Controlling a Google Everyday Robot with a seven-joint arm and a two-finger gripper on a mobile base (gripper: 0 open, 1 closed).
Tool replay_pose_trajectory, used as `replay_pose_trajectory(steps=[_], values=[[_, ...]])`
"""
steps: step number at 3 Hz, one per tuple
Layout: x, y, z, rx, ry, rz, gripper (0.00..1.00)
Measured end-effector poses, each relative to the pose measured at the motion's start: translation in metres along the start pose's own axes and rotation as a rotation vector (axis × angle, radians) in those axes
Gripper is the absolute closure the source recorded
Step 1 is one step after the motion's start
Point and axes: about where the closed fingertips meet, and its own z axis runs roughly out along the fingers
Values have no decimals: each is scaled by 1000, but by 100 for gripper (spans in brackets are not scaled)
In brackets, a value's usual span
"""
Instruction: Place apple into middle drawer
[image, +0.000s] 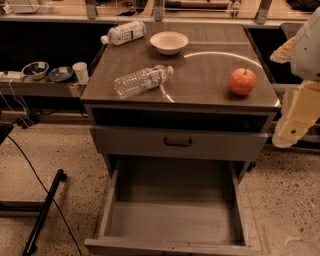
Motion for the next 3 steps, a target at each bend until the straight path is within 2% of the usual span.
replay_pose_trajectory(steps=[1, 2, 3], values=[[0, 0, 0, 0, 0, 0, 0], [3, -32, 4, 27, -42, 18, 0], [20, -81, 17, 32, -147, 107, 0]])
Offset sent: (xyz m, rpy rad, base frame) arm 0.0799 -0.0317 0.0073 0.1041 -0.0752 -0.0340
